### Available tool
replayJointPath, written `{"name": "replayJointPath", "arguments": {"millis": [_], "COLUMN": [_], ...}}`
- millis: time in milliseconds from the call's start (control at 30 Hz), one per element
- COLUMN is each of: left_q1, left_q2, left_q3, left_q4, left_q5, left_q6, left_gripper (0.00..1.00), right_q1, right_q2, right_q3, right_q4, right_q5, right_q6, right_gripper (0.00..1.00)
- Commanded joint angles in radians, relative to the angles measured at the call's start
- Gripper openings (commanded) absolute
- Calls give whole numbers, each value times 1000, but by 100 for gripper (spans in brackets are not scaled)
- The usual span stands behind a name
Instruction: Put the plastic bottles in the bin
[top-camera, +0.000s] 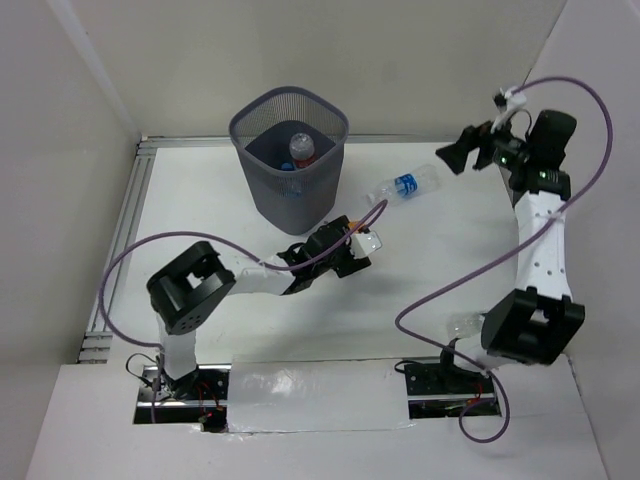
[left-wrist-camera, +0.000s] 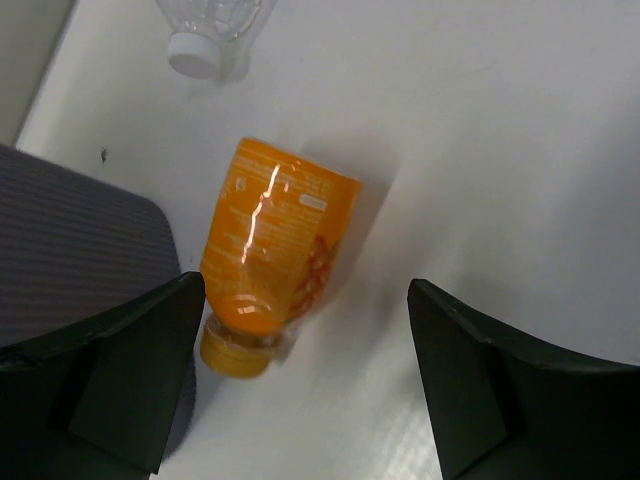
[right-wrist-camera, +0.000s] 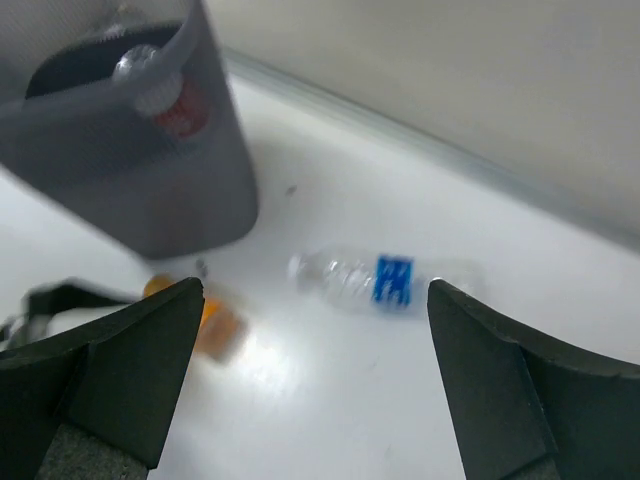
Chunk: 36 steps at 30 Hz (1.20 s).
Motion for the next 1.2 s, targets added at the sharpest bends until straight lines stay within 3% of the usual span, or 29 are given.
{"name": "replayJointPath", "arguments": {"millis": [0, 133, 400, 500, 567, 600, 633, 667, 733, 867, 900, 967, 1100, 1133, 1167], "left_q1": [38, 72, 166, 166, 166, 166, 166, 166, 156, 124, 115, 94, 66, 66, 66], "left_q2": [77, 165, 248, 262, 262, 271, 271, 271, 271, 190, 159, 85, -82, -108, -151], "left_q3": [106, 190, 246, 256, 291, 322, 322, 344, 354, 344, 344, 333, 418, 449, 475], "left_q4": [128, 112, 59, 27, -8, -75, -106, -137, -232, -287, -287, -287, -332, -344, -344], "left_q5": [36, 103, 272, 286, 317, 353, 354, 364, 373, 392, 401, 401, 390, 390, 378], "left_q6": [114, 125, 21, 32, 32, 18, 18, 18, 9, -36, -46, -77, -118, -128, -149], "left_gripper": [95, 95, 94, 88, 78, 65, 65, 50, 30, 13, 4, 0, 0, 0, 0], "right_q1": [-18, -40, -49, -49, -49, -49, -49, -49, -49, -49, -49, -60, -91, -91, -91], "right_q2": [-112, -215, -195, -195, -186, -186, -186, -186, -197, -218, -227, -238, -258, -258, -270], "right_q3": [-180, -318, -344, -325, -325, -325, -316, -316, -304, -295, -295, -295, -321, -334, -335], "right_q4": [-180, -283, -403, -413, -422, -422, -422, -422, -446, -495, -495, -518, -518, -509, -509], "right_q5": [-149, -161, -183, -172, -161, -161, -161, -161, -161, -149, -137, -103, -20, -6, 21], "right_q6": [-196, -311, -425, -459, -482, -482, -482, -496, -535, -595, -606, -640, -651, -661, -662], "right_gripper": [100, 100, 100, 100, 100, 100, 100, 100, 100, 98, 98, 92, 46, 24, 16]}}
